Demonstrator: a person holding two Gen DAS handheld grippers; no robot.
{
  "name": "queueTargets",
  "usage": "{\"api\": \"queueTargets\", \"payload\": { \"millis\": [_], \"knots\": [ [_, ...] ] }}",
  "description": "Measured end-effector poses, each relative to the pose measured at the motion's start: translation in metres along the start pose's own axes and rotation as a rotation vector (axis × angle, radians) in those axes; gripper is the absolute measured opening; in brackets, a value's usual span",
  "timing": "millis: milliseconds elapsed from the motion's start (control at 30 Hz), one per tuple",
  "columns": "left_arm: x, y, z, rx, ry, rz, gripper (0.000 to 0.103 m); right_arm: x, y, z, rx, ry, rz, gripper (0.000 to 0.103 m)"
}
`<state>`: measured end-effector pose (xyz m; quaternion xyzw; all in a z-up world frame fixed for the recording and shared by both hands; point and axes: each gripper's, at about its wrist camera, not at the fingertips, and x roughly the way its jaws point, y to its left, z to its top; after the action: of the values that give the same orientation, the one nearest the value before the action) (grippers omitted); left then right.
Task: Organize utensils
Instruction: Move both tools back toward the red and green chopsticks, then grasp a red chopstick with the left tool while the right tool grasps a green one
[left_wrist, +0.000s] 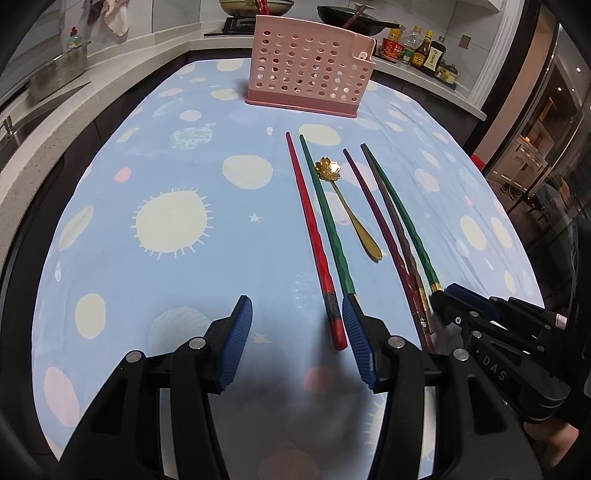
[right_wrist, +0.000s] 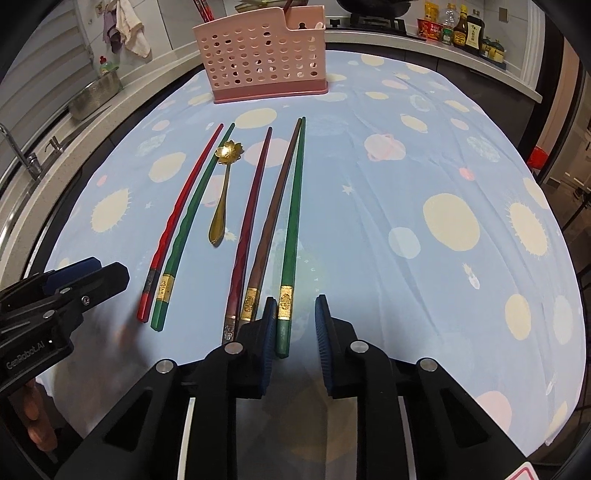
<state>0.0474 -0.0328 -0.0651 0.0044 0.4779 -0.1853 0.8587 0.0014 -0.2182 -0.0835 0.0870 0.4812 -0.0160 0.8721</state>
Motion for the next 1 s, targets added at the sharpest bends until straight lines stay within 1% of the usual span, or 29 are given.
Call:
{"api": "queueTargets", "payload": {
  "millis": [33,67,333,500,733,767,833,867,900,933,967,1000],
  "knots": [
    [0.0,0.0,-0.001,0.0,0.001,-0.001,0.048,0.0,-0.003,0.0,0.009,0.0,0.001,0.008],
    [0.001,-0.001,-0.001,0.001,0.005,-0.003,0.048,0.0,-0.005,0.0,0.017,0.0,0.003,0.007],
    [0.009,-0.008,-0.004,0.021,0.018,-0.01,0.048,-0.003,-0.01,-0.003,0.038,0.003,0.007,0.007],
    [0.019,-0.008,-0.004,0.021,0.032,0.015,0.048,-0.003,-0.012,-0.003,0.049,0.007,0.017,0.007],
    [0.023,-0.015,-0.006,0.061,0.012,0.061,0.047,-0.002,-0.011,-0.004,0.05,0.008,0.019,0.007],
    [0.022,-0.015,-0.006,0.062,0.01,0.064,0.044,-0.003,-0.011,-0.004,0.051,0.008,0.019,0.007],
    [0.022,-0.013,-0.005,0.06,0.005,0.066,0.03,-0.003,-0.011,-0.004,0.052,0.008,0.02,0.007],
    [0.021,-0.011,-0.005,0.056,0.004,0.067,0.027,-0.002,-0.011,-0.004,0.051,0.008,0.021,0.007],
    [0.021,-0.008,-0.005,0.05,0.003,0.064,0.02,-0.003,-0.011,-0.004,0.05,0.008,0.02,0.007],
    [0.02,-0.006,-0.005,0.047,0.002,0.059,0.011,-0.003,-0.01,-0.004,0.049,0.008,0.021,0.007],
    [0.02,-0.003,-0.005,0.042,0.003,0.053,0.008,-0.003,-0.01,-0.004,0.048,0.008,0.022,0.007],
    [0.019,-0.001,-0.004,0.037,0.004,0.045,0.007,-0.003,-0.01,-0.004,0.048,0.009,0.023,0.007]
  ]
}}
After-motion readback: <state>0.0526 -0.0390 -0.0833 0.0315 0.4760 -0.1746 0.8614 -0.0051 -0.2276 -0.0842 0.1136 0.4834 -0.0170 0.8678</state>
